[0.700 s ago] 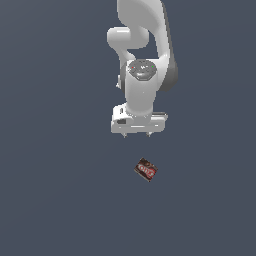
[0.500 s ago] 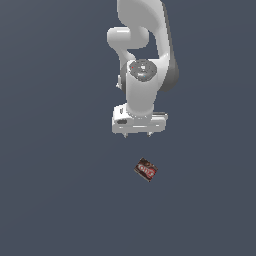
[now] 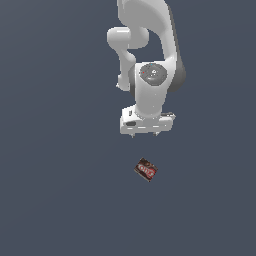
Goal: Pick up the object and move it to a goal position.
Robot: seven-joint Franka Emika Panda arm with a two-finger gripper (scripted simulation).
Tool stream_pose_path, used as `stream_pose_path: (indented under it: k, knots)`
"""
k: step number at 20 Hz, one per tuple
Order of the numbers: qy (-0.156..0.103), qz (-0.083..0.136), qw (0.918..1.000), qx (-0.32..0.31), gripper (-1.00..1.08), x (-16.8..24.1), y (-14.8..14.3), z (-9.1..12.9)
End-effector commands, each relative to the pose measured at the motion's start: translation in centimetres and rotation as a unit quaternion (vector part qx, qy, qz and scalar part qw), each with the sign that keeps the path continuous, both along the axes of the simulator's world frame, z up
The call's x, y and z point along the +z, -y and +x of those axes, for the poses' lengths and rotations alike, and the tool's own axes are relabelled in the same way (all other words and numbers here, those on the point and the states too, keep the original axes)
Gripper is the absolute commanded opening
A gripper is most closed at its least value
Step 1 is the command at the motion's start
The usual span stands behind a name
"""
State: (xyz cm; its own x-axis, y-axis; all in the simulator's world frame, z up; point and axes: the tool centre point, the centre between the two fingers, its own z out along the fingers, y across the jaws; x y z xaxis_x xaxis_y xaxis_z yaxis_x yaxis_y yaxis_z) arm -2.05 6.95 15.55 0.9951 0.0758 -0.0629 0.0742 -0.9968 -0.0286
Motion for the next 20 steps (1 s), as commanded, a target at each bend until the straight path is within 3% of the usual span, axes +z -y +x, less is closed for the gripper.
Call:
stream_pose_path:
  k: [1, 11, 20]
  knots:
    - [0.000, 0.000, 1.0000, -0.002, 1.00, 0.1, 0.1, 0.0]
    - [0.003, 0.000, 0.9996, 0.028, 1.00, -0.5, 0.0, 0.8]
    - [0.010, -0.001, 0.9931, 0.117, 1.00, -2.2, -0.4, 3.1]
